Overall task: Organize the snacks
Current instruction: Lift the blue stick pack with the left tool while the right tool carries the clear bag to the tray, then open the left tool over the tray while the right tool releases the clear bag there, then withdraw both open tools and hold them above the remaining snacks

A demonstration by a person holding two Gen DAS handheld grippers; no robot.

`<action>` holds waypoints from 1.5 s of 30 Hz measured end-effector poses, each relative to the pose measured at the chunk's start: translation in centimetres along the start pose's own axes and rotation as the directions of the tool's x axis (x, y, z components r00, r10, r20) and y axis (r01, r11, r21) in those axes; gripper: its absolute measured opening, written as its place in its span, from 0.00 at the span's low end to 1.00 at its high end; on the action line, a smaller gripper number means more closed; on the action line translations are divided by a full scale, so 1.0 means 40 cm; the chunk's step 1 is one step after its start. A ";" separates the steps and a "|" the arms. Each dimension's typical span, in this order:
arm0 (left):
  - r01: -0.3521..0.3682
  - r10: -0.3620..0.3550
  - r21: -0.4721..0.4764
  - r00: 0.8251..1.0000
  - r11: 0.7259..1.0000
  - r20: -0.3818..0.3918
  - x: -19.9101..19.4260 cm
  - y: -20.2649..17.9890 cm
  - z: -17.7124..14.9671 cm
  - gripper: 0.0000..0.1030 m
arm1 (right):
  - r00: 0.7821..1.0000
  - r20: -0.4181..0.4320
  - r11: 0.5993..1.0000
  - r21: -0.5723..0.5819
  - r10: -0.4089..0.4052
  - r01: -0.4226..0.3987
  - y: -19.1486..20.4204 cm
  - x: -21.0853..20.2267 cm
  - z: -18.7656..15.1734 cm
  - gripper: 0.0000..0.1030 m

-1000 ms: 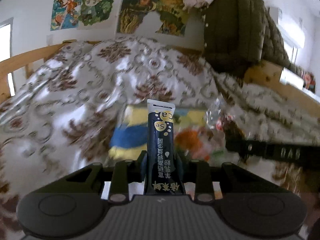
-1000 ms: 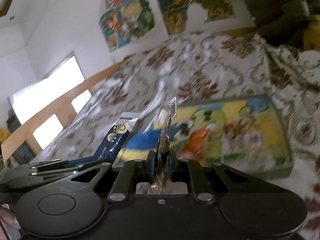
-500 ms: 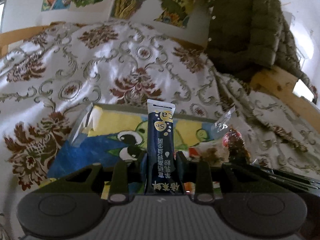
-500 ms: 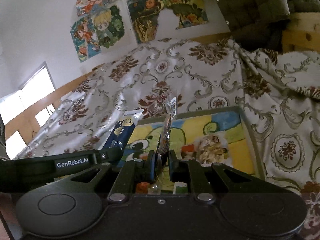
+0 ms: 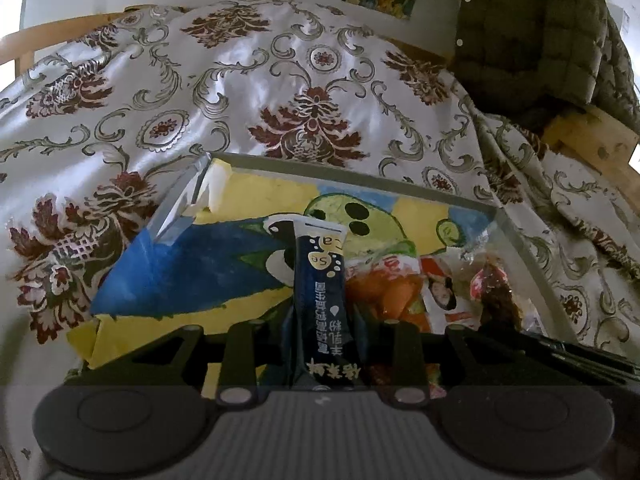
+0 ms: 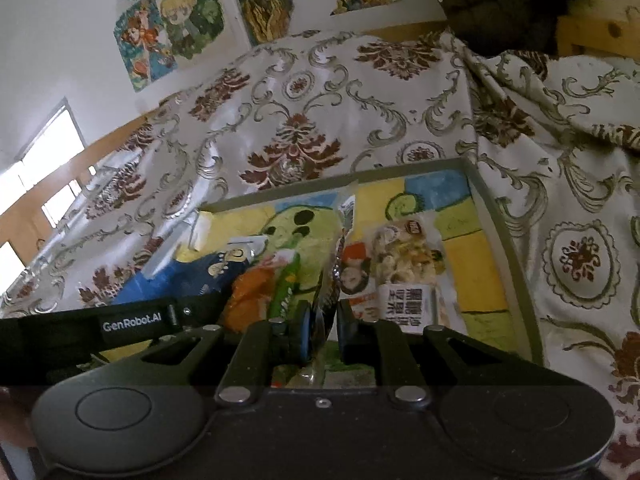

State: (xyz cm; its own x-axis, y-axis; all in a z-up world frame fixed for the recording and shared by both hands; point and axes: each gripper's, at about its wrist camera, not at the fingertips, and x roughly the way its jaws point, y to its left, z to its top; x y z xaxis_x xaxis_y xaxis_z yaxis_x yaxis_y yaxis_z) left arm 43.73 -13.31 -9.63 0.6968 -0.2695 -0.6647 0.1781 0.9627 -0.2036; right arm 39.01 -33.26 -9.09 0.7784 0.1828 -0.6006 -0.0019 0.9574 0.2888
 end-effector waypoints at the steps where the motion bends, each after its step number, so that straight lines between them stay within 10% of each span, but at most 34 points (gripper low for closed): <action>1: -0.005 0.005 0.002 1.000 1.000 -0.003 -0.001 -0.002 0.001 0.35 | 1.000 -0.005 1.000 0.000 -0.006 0.006 -0.001 0.000 0.001 0.15; 14: -0.058 0.057 0.027 0.998 0.998 0.032 -0.109 -0.021 0.007 0.75 | 0.997 0.026 0.996 -0.043 -0.072 0.073 0.018 -0.088 0.019 0.42; 26: -0.067 0.064 0.013 0.982 0.998 0.179 -0.351 -0.037 0.002 1.00 | 0.962 0.232 0.984 -0.070 -0.145 0.165 0.050 -0.334 0.028 0.96; 45: -0.082 0.073 0.023 0.961 0.996 0.267 -0.660 -0.016 -0.195 1.00 | 0.939 0.290 0.976 -0.056 -0.184 0.209 0.127 -0.636 -0.140 0.99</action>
State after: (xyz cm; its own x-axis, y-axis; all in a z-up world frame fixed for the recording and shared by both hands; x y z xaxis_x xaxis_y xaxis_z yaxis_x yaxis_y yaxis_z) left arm 19.82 -7.00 2.44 0.8680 -0.1828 -0.4616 0.1365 0.9818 -0.1322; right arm 15.69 -31.81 3.49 0.9134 -0.0695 -0.4011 0.1253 0.9855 0.1146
